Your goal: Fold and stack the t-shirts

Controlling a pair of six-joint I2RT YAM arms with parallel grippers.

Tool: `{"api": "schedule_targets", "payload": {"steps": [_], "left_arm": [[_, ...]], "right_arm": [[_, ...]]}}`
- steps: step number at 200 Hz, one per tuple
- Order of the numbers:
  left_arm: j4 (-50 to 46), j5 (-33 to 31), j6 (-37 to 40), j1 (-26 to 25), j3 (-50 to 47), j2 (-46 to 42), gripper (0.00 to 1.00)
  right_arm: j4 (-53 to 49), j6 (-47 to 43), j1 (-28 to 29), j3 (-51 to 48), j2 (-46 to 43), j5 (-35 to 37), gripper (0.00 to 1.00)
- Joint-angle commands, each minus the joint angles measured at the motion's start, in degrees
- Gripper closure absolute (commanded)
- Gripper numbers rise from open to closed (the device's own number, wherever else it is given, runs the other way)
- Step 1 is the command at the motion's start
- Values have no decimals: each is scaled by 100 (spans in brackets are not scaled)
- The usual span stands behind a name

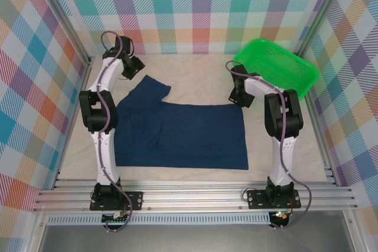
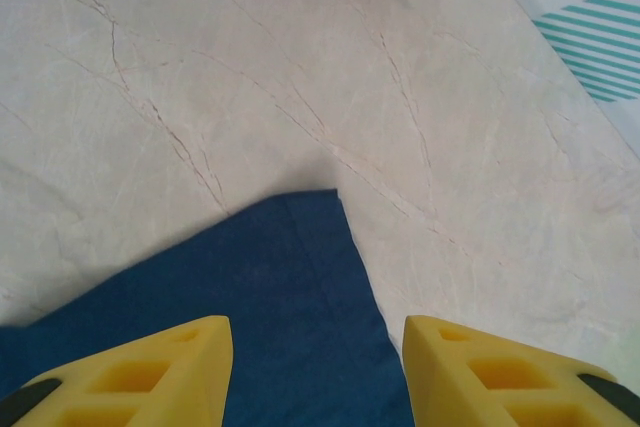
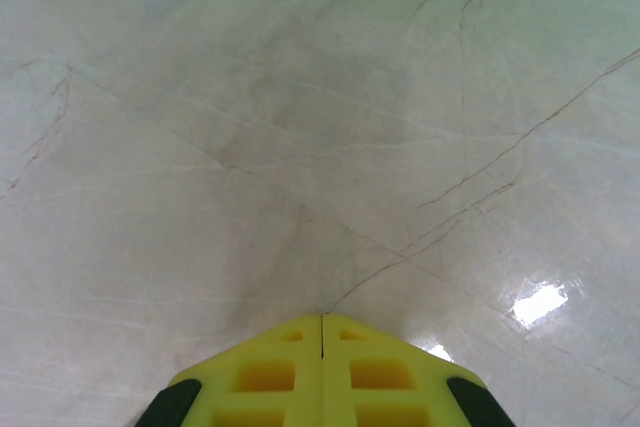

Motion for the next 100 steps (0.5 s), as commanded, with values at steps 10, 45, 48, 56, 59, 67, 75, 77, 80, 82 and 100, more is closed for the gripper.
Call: {"api": "schedule_targets", "payload": {"steps": [10,45,48,56,59,67,75,77,80,82,100], "left_arm": [[267,-485,239,-118,460,380,51],[536,-833,759,-235,903,883,52],[486,-867,764,-250,979,936,52],[385,-913,812,-272,1213,1094,52],[368,-916,832,-275,1266,1146,52],[344,-950,904,-314,1409,1269,52],[370,-1029,1009,-356,1479,1361,52],[375,-1051,1035,-361,1501,1382,51],[381,-1074,1081,-377,1527,1421,51],[382,-1091,1112,-386,1546,1446,51],[178,-1260,1217,-439,1793,1689,52]], "right_arm": [[-154,-53,-24,41,-144,-147,100],[-149,30,-24,-2,-229,-363,100],[-145,40,-24,-15,-239,-384,100],[-129,59,-15,-44,-262,-435,100],[-127,67,-17,-51,-275,-443,100],[-127,78,-20,-76,-299,-478,100],[-123,100,-15,-113,-325,-499,100],[-122,104,-15,-127,-334,-506,100],[-109,105,-17,-148,-344,-517,100],[-99,105,-16,-162,-352,-520,100],[-86,121,-15,-264,-390,-571,100]]}}
